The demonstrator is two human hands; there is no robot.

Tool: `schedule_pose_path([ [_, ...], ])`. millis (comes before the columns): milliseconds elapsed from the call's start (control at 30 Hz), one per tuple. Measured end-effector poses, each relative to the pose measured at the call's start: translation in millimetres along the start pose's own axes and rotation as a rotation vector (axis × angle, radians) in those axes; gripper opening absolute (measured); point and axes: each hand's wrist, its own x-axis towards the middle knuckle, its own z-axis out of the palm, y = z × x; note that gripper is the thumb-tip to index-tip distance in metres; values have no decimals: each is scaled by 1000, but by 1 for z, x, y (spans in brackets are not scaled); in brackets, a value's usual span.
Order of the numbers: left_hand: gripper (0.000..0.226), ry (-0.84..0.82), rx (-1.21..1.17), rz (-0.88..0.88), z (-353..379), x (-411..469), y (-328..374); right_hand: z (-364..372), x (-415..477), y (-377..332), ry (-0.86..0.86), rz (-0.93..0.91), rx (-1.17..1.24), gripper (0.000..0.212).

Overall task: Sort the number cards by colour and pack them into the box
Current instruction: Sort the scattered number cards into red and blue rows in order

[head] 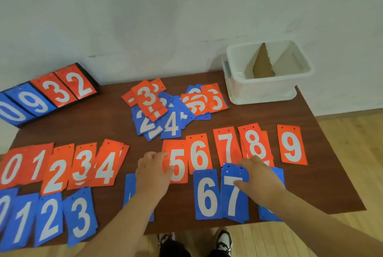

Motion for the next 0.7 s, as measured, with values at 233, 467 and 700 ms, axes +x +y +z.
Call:
schedule_pose_path([
  [233, 48, 171, -82, 31, -63, -9, 5, -68, 20, -41, 110, -152, 20, 59],
  [467, 51, 268, -84, -23, -102, -13, -4, -94, 41, -71, 154, -236, 18, 58],
  [700, 53, 259, -103, -56, -102, 8, -26, -89, 70, -92, 94, -221, -11, 58],
])
